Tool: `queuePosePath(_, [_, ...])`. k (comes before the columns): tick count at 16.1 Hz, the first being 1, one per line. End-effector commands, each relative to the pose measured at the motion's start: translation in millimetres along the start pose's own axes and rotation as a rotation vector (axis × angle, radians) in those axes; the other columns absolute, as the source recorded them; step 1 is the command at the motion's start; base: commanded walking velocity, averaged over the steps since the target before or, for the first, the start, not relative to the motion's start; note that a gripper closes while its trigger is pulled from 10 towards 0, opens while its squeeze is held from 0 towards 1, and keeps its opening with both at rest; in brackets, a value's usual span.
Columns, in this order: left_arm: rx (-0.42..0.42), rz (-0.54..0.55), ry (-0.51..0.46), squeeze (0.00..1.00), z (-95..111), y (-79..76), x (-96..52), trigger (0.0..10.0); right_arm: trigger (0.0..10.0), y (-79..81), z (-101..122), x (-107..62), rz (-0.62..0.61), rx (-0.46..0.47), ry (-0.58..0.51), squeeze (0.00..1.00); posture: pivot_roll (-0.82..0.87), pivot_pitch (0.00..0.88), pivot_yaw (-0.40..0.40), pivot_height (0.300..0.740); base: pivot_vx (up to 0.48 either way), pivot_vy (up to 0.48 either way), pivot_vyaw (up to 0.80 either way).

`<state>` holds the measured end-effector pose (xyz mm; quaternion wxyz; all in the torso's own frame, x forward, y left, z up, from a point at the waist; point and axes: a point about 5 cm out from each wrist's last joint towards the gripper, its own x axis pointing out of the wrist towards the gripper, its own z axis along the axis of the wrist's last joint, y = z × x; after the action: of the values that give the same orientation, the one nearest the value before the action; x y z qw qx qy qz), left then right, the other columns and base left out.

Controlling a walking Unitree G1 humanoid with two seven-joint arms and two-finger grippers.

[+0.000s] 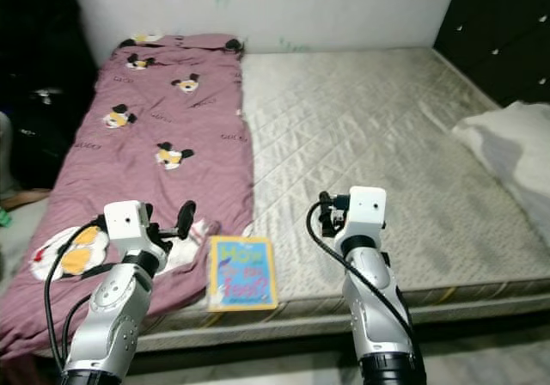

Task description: Clean up the room

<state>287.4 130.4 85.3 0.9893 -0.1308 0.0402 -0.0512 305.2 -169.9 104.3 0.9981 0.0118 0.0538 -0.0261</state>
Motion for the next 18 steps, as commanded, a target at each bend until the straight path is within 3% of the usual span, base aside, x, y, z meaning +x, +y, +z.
queuePosePath(1, [0.007,-0.009,0.005,0.0,-0.5,-3.1,-0.2,10.0,10.0,-3.7,-0.1,-0.9,-0.011,-0.003,-0.001,0.0,-0.04,0.071,0.017,0.74,0.0,0.0,0.0])
queuePosePath(6, [-0.005,-0.061,-0.047,0.0,7.0,-7.5,-1.3,10.0,10.0,-2.2,1.2,-0.9,-0.001,-0.023,-0.007,0.0,-0.05,0.069,0.018,0.74,0.0,0.0,0.0])
queuePosePath(9, [-0.008,-0.062,-0.049,0.0,6.8,-7.5,-1.9,10.0,10.0,-2.0,2.1,-1.3,0.002,-0.026,-0.016,0.0,-0.05,0.069,0.017,0.74,0.297,0.0,0.51])
queuePosePath(18, [-0.01,-0.077,-0.035,0.0,4.8,-8.1,-3.2,10.0,10.0,-2.5,0.1,-1.5,-0.005,-0.025,-0.008,0.0,-0.05,0.07,0.019,0.74,0.347,0.0,0.0])
